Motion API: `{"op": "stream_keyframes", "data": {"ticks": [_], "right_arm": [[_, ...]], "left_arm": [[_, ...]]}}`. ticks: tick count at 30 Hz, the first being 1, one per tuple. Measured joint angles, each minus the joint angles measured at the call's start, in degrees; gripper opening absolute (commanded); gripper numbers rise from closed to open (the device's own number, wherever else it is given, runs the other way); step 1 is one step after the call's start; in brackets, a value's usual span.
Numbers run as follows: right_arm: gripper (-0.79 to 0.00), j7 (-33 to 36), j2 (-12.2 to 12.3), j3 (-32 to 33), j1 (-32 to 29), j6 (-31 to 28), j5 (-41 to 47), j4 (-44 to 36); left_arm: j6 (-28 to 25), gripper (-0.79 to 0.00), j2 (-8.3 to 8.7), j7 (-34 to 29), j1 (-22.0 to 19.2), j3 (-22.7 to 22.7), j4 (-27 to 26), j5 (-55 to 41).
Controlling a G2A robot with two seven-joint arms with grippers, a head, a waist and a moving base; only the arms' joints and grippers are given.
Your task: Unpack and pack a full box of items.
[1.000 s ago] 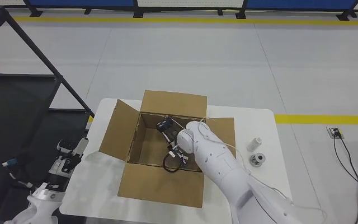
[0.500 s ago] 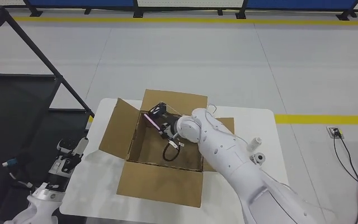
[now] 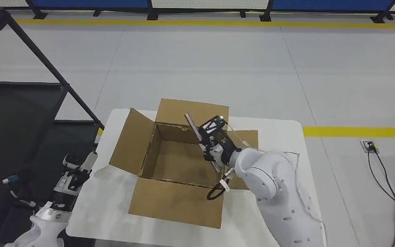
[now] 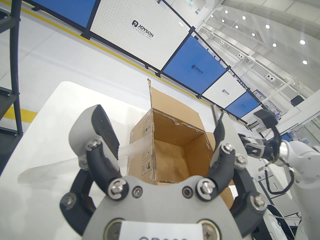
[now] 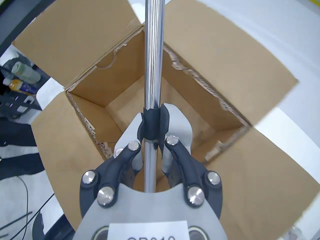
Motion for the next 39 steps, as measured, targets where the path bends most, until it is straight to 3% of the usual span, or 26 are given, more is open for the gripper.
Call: {"op": "stream_keyframes", "data": {"ticks": [7, 15, 20, 31, 39], "right_arm": [[-0.785, -0.76, 1.63, 10.20, -13.33, 8.03, -7.65, -14.99], [-0.785, 0.67, 2.53, 19.40, -22.90, 12.57, -7.67, -19.67], [-0.785, 4.66, 3.03, 20.79, -23.20, 11.98, -8.67, -14.39], [-0.785, 7.22, 3.49, 17.89, -16.21, 11.92, -10.79, 4.83], [-0.785, 7.73, 3.77, 16.85, -12.04, 12.33, -11.85, 13.22]], "left_arm": [[0.00, 0.000, 0.00, 0.00, 0.00, 0.00, 0.00, 0.00], [0.00, 0.000, 0.00, 0.00, 0.00, 0.00, 0.00, 0.00], [0.00, 0.000, 0.00, 0.00, 0.00, 0.00, 0.00, 0.00], [0.00, 0.000, 0.00, 0.00, 0.00, 0.00, 0.00, 0.00], [0.00, 0.000, 0.00, 0.00, 0.00, 0.00, 0.00, 0.00]]}}
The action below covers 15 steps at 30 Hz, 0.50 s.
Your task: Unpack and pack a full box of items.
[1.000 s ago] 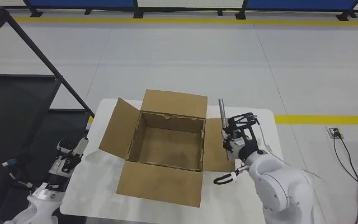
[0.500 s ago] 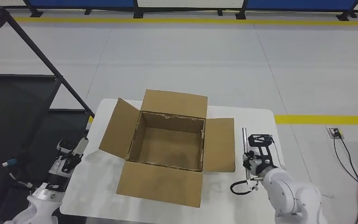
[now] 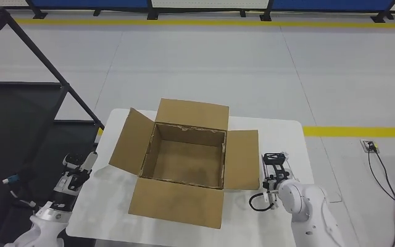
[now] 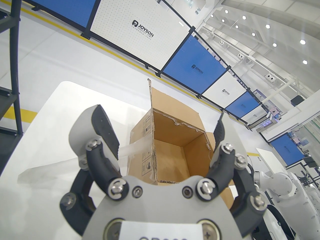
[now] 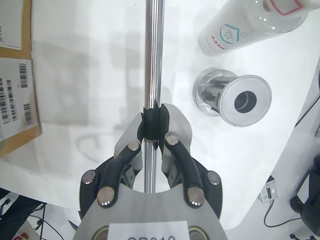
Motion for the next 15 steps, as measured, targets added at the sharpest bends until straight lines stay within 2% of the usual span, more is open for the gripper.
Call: {"op": "stream_keyframes", "data": {"ticks": [10, 11, 13, 15], "right_arm": [[-0.782, -0.97, 0.35, -0.52, 3.45, 0.15, 0.44, 7.55], [-0.739, -1.05, 0.38, -0.55, 3.61, 0.17, 0.50, 7.86], [-0.600, -1.09, 0.45, -0.65, 3.86, 0.22, 0.61, 8.34], [-0.545, -1.05, 0.51, -0.75, 3.98, 0.30, 0.70, 8.51]], "left_arm": [[0.00, 0.000, 0.00, 0.00, 0.00, 0.00, 0.00, 0.00], [0.00, 0.000, 0.00, 0.00, 0.00, 0.00, 0.00, 0.00], [0.00, 0.000, 0.00, 0.00, 0.00, 0.00, 0.00, 0.00], [0.00, 0.000, 0.00, 0.00, 0.00, 0.00, 0.00, 0.00]]}}
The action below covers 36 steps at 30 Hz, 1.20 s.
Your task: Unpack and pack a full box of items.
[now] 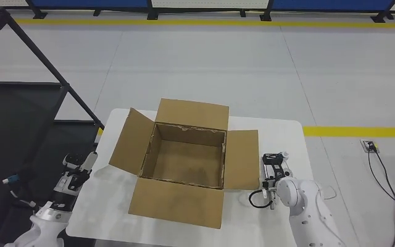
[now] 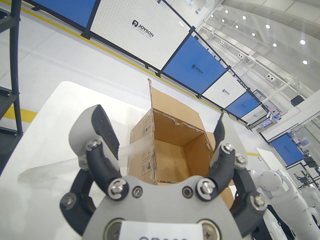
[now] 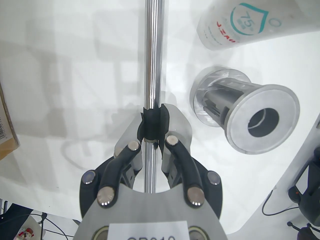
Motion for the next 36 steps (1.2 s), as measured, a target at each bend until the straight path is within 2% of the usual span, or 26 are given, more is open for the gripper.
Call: {"op": "stream_keyframes", "data": {"ticks": [11, 16, 18, 21, 22, 26, 28, 31, 36], "right_arm": [[-0.453, -1.95, 0.49, 1.01, -1.98, 1.12, 1.68, -4.72], [-0.437, -7.11, 0.76, 4.45, -6.38, 2.29, 6.30, -16.24], [-0.456, -9.28, 0.81, 6.02, -8.04, 1.96, 9.68, -20.50], [-0.366, -11.64, 0.93, 8.14, -9.51, 0.44, 15.50, -24.65], [-0.400, -11.92, 1.01, 8.55, -9.36, -0.21, 17.16, -25.19], [-0.400, -11.02, 1.23, 8.87, -7.16, -3.52, 24.15, -23.16], [-0.323, -10.14, 1.35, 8.78, -4.86, -5.40, 28.36, -20.12], [-0.394, -9.59, 1.59, 9.20, -1.63, -8.11, 34.67, -15.12], [-0.434, -7.57, 2.21, 10.09, 1.59, -13.13, 42.91, -9.34]], "left_arm": [[0.00, 0.000, 0.00, 0.00, 0.00, 0.00, 0.00, 0.00], [0.00, 0.000, 0.00, 0.00, 0.00, 0.00, 0.00, 0.00], [0.00, 0.000, 0.00, 0.00, 0.00, 0.00, 0.00, 0.00], [0.00, 0.000, 0.00, 0.00, 0.00, 0.00, 0.00, 0.00], [0.00, 0.000, 0.00, 0.00, 0.00, 0.00, 0.00, 0.00], [0.00, 0.000, 0.00, 0.00, 0.00, 0.00, 0.00, 0.00], [0.00, 0.000, 0.00, 0.00, 0.00, 0.00, 0.00, 0.00], [0.00, 0.000, 0.00, 0.00, 0.00, 0.00, 0.00, 0.00], [0.00, 0.000, 0.00, 0.00, 0.00, 0.00, 0.00, 0.00]]}}
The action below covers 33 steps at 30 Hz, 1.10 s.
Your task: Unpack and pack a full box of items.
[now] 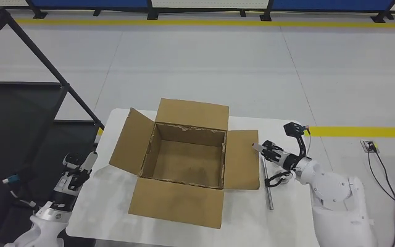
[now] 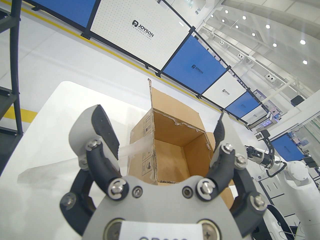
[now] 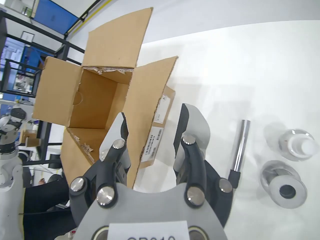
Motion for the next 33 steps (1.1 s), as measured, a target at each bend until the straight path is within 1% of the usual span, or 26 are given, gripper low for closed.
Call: {"op": "stream_keyframes", "data": {"ticks": [4, 20, 33], "right_arm": [[-0.465, 0.83, 0.47, -0.45, 2.04, -1.77, 3.49, 3.68], [-0.431, 0.72, 1.58, -6.71, 8.32, -2.06, 6.19, 11.89], [-0.434, -0.50, 1.96, -12.44, 15.19, -2.15, 6.49, 20.33]], "left_arm": [[0.00, 0.000, 0.00, 0.00, 0.00, 0.00, 0.00, 0.00], [0.00, 0.000, 0.00, 0.00, 0.00, 0.00, 0.00, 0.00], [0.00, 0.000, 0.00, 0.00, 0.00, 0.00, 0.00, 0.00]]}}
